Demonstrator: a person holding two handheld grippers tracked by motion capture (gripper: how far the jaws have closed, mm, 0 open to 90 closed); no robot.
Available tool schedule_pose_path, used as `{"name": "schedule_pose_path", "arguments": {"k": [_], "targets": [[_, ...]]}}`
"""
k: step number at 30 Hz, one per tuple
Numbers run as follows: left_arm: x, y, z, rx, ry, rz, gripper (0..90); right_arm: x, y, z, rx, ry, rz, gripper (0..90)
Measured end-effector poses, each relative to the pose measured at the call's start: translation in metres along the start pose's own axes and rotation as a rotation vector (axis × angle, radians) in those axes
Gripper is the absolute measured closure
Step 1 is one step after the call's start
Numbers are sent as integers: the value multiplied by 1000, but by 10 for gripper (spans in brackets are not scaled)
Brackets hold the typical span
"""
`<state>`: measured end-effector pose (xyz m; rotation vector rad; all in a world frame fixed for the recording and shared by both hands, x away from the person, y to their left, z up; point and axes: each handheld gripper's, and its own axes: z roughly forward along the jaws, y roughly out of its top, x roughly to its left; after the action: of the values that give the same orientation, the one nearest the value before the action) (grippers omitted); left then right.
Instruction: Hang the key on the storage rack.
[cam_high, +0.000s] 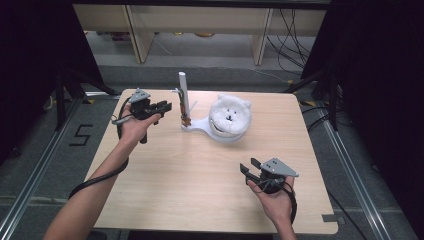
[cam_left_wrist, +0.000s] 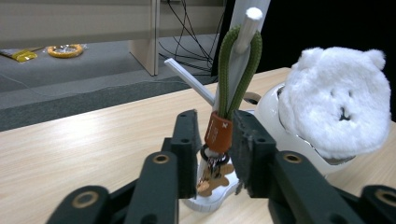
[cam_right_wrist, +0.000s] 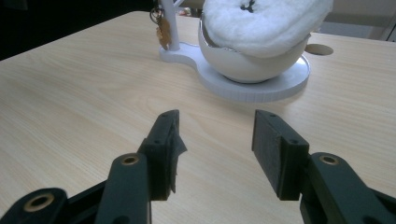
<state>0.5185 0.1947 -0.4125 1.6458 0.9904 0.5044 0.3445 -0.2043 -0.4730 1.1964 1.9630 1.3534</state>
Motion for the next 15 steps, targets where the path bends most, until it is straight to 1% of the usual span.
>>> {"name": "schedule_pose_path", "arguments": {"k": [3,4,5,6,7,9,10,11,12,13,14,15], "targets": [[-1,-2,-7,-2,0,3,662,-2,-1,0,4,-5,-9,526],[-1,-3,-10,-2,1,3,652,-3,-1,0,-3,-7,-5,526],[-1,-3,-13,-3,1,2,641,-2,0,-2,18,-17,11,526],[-1,-4,-16,-5,3,2,628,-1,0,-3,27,-18,22,525],[-1,-4,-20,-7,6,6,615,-5,-1,-2,14,-25,-17,526],[-1,-6,-28,-7,10,14,588,-4,-1,-1,5,-12,14,525],[-1,-7,-32,-7,12,16,569,-2,-1,-2,11,-13,40,525],[-1,-8,-36,-5,16,18,550,-4,-1,-2,6,-17,32,524],[-1,-10,-40,-2,20,19,527,-6,-1,-3,17,-21,9,524],[-2,-13,-44,-4,26,18,509,-7,-1,-3,15,-20,9,524],[-2,-15,-48,-7,29,21,493,-6,-2,-3,17,-26,35,523],[-2,-19,-54,-9,28,25,484,-6,-2,-4,24,-26,48,523]]}}
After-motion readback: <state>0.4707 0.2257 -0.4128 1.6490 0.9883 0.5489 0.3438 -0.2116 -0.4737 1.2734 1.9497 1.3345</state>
